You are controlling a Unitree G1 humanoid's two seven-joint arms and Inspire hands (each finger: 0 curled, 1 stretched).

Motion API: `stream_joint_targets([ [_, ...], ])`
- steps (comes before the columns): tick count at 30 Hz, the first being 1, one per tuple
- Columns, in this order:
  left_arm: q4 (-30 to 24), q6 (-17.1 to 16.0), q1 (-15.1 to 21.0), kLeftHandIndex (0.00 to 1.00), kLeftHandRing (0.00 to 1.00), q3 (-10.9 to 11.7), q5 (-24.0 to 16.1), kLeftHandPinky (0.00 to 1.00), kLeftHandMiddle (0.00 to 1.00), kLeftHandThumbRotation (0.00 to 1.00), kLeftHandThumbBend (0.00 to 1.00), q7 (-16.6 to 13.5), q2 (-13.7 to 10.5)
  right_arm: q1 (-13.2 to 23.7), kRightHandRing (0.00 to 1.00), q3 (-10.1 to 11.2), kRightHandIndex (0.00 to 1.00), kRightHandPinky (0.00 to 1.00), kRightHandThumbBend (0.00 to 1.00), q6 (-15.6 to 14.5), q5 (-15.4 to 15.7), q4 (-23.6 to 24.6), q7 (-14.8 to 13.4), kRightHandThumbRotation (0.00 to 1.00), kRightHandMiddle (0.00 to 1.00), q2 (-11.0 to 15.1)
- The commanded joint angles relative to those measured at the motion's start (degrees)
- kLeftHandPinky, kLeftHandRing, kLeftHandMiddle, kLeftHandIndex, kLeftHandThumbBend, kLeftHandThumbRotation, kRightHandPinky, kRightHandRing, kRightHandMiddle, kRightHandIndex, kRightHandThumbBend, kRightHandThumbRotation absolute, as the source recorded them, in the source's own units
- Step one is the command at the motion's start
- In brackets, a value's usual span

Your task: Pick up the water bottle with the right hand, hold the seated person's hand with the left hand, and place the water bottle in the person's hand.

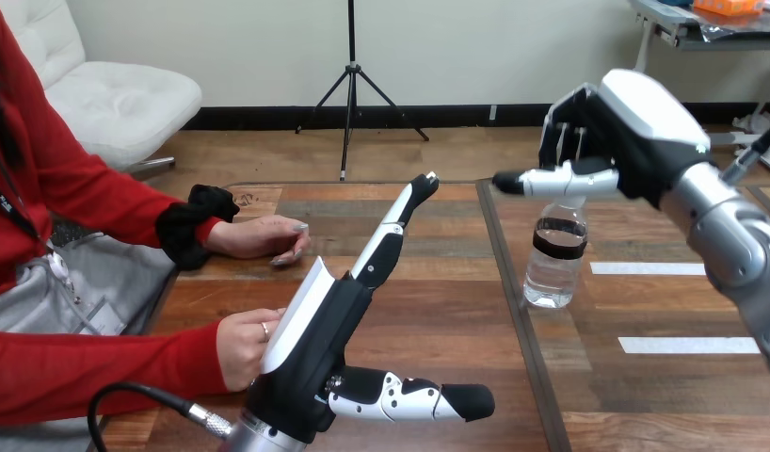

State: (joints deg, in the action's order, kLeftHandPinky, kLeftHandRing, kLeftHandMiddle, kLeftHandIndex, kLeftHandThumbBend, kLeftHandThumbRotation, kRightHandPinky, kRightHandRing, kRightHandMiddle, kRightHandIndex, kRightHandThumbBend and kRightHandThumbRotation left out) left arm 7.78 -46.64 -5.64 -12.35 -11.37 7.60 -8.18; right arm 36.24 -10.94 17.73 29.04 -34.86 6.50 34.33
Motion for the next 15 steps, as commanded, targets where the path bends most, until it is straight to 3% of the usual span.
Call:
stream_joint_targets([
  [1,3.38,-0.28,8.78,1.00,1.00,1.73,1.83,1.00,1.00,0.52,1.00,0.12,-0.25,-1.52,0.26,8.10,0.33,0.26,1.00,-4.05,-5.19,23.11,4.92,0.71,0.30,5.63],
  [5,3.87,-0.46,9.23,1.00,1.00,1.74,1.81,1.00,1.00,0.54,1.00,0.22,-0.17,-1.69,0.31,9.09,0.37,0.30,1.00,-1.47,-5.29,22.23,3.72,0.72,0.35,5.75],
  [8,4.34,-0.86,9.56,1.00,1.00,1.85,1.04,1.00,1.00,0.55,1.00,-0.15,-0.20,-2.12,0.35,10.19,0.41,0.33,1.00,-2.73,-6.21,23.55,4.05,0.70,0.39,4.96],
  [15,5.15,-1.18,10.26,1.00,1.00,1.51,2.11,1.00,1.00,0.56,1.00,0.70,-0.21,-1.54,0.46,11.41,0.52,0.41,1.00,2.18,-7.86,18.64,0.53,0.66,0.50,4.18],
])
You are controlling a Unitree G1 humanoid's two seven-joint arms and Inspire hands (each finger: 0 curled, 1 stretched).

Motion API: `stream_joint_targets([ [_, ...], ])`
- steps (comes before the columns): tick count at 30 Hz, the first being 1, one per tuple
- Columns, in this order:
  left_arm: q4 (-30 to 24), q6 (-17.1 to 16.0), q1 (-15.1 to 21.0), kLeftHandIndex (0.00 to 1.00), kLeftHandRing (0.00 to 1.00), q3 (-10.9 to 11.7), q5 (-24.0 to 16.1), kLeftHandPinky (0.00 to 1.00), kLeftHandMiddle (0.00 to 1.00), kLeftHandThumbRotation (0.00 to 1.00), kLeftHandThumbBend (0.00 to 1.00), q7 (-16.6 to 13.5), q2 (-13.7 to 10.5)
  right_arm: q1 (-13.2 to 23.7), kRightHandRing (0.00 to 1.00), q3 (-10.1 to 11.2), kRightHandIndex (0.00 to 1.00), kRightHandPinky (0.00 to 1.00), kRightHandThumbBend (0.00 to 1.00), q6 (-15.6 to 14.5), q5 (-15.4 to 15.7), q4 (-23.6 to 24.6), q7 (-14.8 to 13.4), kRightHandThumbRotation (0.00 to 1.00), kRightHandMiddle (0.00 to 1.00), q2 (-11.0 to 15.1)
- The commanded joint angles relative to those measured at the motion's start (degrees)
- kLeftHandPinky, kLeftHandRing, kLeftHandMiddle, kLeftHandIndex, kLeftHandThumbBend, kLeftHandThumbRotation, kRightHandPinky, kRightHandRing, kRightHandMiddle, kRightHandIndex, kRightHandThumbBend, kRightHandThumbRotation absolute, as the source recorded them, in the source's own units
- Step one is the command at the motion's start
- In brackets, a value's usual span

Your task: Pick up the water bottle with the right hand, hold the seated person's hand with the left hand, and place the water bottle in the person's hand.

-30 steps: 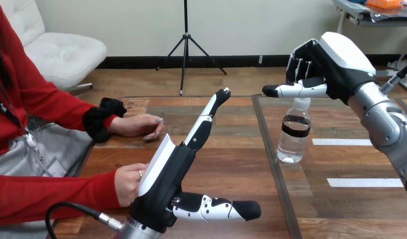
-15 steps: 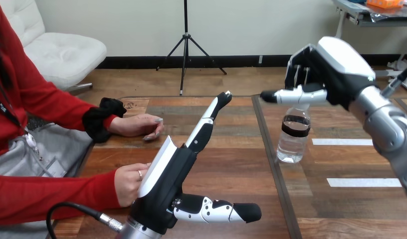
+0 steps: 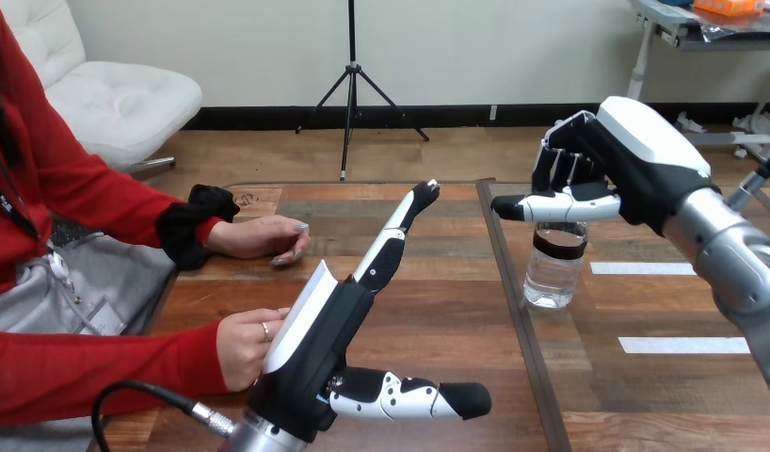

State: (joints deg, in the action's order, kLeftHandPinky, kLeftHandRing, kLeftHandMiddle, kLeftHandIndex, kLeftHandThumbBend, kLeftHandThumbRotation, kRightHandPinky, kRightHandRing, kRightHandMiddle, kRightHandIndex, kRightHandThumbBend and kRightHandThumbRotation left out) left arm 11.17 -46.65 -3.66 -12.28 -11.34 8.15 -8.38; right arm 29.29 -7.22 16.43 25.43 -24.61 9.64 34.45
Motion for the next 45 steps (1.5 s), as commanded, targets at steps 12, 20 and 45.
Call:
stream_joint_targets([
  [12,3.03,-2.61,9.07,1.00,1.00,1.31,2.86,1.00,1.00,0.55,1.00,0.73,-0.33,6.48,0.64,9.17,0.68,0.59,1.00,10.41,-7.88,-1.32,-7.14,0.62,0.66,1.11],
  [20,3.59,-3.44,9.15,1.00,1.00,1.47,3.26,1.00,1.00,0.56,1.00,0.99,-0.67,7.18,0.75,9.11,0.78,0.69,1.00,13.71,-8.28,-6.88,-10.29,0.63,0.75,-0.35],
  [45,2.27,-3.09,6.66,1.00,1.00,2.02,3.52,1.00,1.00,0.57,1.00,1.76,-1.75,10.71,0.98,7.39,0.99,0.92,1.00,23.46,-6.94,-24.00,-18.56,0.69,0.98,-2.91],
])
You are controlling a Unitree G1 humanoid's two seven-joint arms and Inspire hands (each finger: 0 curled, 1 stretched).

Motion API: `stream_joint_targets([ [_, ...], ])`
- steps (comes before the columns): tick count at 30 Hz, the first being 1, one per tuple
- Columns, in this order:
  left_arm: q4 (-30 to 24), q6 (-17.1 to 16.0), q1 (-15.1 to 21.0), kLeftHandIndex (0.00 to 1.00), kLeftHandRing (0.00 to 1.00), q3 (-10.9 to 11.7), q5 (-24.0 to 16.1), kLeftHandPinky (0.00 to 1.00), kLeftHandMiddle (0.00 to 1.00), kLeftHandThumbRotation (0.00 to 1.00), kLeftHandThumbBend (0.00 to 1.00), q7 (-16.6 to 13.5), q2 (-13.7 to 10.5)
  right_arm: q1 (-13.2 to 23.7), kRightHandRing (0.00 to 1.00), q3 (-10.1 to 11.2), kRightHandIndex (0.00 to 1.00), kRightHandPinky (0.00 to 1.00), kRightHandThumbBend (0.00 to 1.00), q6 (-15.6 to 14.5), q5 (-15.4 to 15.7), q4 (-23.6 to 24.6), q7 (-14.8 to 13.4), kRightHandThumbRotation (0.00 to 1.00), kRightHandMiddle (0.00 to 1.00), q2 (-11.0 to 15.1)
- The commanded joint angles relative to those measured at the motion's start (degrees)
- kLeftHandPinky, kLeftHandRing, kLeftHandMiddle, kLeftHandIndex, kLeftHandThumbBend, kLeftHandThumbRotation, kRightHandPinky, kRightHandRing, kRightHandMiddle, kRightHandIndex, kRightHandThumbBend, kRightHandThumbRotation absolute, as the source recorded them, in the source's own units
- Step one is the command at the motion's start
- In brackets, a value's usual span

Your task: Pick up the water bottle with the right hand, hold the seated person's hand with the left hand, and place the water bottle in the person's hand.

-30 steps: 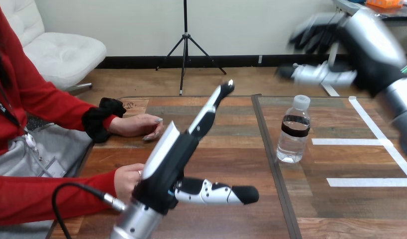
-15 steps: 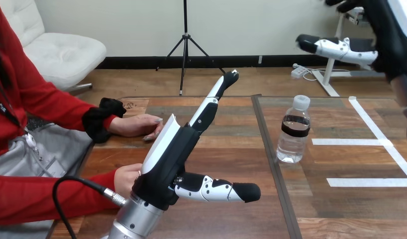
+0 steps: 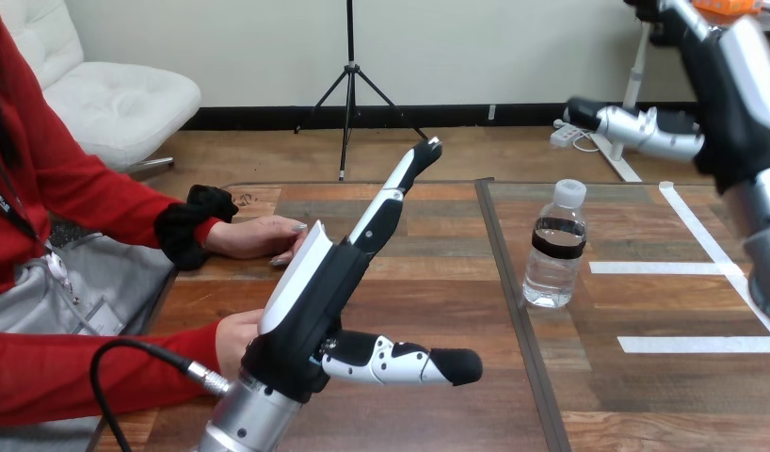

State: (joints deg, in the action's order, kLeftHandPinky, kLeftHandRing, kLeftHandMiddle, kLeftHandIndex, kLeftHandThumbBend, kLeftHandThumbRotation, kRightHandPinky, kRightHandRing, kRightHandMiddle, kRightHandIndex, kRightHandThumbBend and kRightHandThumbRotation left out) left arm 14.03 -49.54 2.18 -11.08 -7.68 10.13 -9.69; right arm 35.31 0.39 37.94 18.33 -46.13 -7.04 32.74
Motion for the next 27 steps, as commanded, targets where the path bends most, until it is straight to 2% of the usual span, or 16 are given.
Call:
stream_joint_targets([
  [1,-0.65,-0.20,0.71,1.00,1.00,0.81,-0.09,1.00,1.00,0.57,1.00,-0.15,-0.47,4.85,0.99,-0.21,0.99,0.92,1.00,2.05,0.01,-2.98,-1.88,0.69,0.99,-1.35],
  [9,-0.92,-0.51,0.04,1.00,1.00,0.75,0.55,1.00,1.00,0.57,1.00,0.26,-0.70,6.52,1.00,-0.90,1.00,0.93,1.00,1.02,0.92,-7.27,-3.58,0.68,1.00,-2.34],
  [20,-1.58,-0.49,-1.05,1.00,1.00,0.86,1.32,1.00,1.00,0.55,1.00,0.60,-0.90,8.92,0.99,-1.48,1.00,0.93,1.00,1.50,0.74,-14.08,-4.49,0.62,1.00,-4.53],
  [27,-2.08,-0.63,-1.61,1.00,1.00,1.00,1.43,1.00,1.00,0.55,1.00,0.71,-0.94,10.48,0.99,-1.93,1.00,0.90,1.00,0.14,1.03,-18.16,-5.70,0.60,1.00,-6.16],
])
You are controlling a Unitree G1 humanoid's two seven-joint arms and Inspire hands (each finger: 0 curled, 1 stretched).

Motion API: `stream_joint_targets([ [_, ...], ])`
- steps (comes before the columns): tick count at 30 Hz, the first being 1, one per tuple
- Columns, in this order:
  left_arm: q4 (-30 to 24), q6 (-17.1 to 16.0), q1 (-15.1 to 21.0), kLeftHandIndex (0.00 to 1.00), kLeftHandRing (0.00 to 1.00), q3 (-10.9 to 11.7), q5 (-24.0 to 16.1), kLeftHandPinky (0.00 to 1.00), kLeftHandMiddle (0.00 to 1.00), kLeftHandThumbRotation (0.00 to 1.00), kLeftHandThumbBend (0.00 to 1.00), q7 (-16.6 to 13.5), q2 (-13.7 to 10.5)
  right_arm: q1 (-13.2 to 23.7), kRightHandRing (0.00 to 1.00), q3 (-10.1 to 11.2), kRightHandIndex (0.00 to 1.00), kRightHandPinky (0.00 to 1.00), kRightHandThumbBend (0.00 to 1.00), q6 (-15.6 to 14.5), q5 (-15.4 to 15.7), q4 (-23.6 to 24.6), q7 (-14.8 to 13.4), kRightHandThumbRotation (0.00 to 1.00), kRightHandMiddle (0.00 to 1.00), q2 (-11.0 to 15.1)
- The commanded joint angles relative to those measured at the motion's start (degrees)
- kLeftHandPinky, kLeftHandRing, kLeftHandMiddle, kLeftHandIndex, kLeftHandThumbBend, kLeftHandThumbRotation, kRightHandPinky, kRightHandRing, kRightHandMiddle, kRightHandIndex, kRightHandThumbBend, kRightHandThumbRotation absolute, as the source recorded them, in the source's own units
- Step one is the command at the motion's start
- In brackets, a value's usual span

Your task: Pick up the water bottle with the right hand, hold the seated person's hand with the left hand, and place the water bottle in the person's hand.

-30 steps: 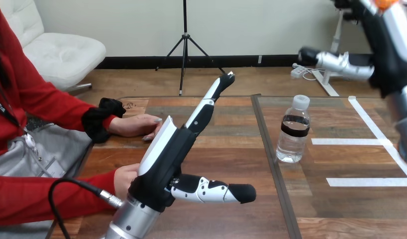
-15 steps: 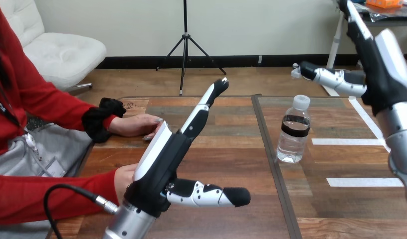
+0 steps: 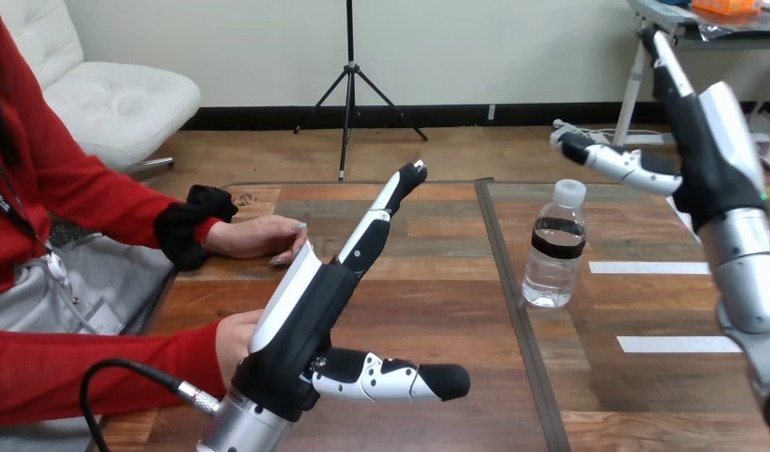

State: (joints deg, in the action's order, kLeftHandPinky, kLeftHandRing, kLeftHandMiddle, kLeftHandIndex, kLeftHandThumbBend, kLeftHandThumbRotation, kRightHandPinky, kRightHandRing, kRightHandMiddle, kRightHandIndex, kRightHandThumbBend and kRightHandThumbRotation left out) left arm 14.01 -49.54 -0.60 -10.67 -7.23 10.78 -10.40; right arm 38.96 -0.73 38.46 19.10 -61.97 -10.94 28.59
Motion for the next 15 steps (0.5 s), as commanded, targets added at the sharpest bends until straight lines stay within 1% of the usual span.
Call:
stream_joint_targets([
  [1,-2.28,-0.46,1.06,1.00,1.00,0.60,1.01,1.00,1.00,0.55,1.00,0.11,-0.24,7.05,0.98,-0.91,1.00,0.89,1.00,-0.81,0.36,-2.83,-2.08,0.60,1.00,-2.20],
  [2,-2.50,-0.35,0.92,1.00,1.00,0.61,1.03,1.00,1.00,0.55,1.00,0.14,-0.24,7.18,0.97,-1.00,1.00,0.87,1.00,-1.05,0.43,-3.16,-2.29,0.60,1.00,-2.31],
  [5,-2.40,-0.75,0.88,1.00,1.00,0.62,1.06,1.00,1.00,0.55,1.00,0.15,-0.22,7.71,0.96,-0.78,1.00,0.86,1.00,-1.41,-0.44,-4.67,-1.75,0.59,1.00,-3.14],
  [8,-2.78,-0.56,0.58,1.00,1.00,0.63,1.01,1.00,1.00,0.55,1.00,0.21,-0.31,8.16,0.96,-1.20,1.00,0.86,1.00,-1.95,0.01,-5.94,-2.57,0.59,0.99,-3.69],
  [11,-3.07,-0.82,0.34,1.00,1.00,0.92,0.06,1.00,1.00,0.55,1.00,-0.20,-0.41,8.58,0.97,-1.42,0.99,0.86,1.00,-2.45,0.09,-7.23,-2.98,0.58,0.99,-4.30],
  [13,-3.24,-0.76,0.19,1.00,1.00,1.02,-0.31,1.00,1.00,0.56,1.00,-0.21,-0.59,8.84,0.97,-1.11,1.00,0.87,1.00,-3.04,-0.67,-8.18,-1.98,0.57,0.99,-4.83],
  [15,-3.23,-0.93,0.12,1.00,1.00,1.08,-0.40,1.00,1.00,0.57,1.00,-0.18,-0.67,9.08,0.98,-1.04,1.00,0.88,1.00,-3.83,-0.92,-8.85,-1.79,0.56,0.99,-5.32],
])
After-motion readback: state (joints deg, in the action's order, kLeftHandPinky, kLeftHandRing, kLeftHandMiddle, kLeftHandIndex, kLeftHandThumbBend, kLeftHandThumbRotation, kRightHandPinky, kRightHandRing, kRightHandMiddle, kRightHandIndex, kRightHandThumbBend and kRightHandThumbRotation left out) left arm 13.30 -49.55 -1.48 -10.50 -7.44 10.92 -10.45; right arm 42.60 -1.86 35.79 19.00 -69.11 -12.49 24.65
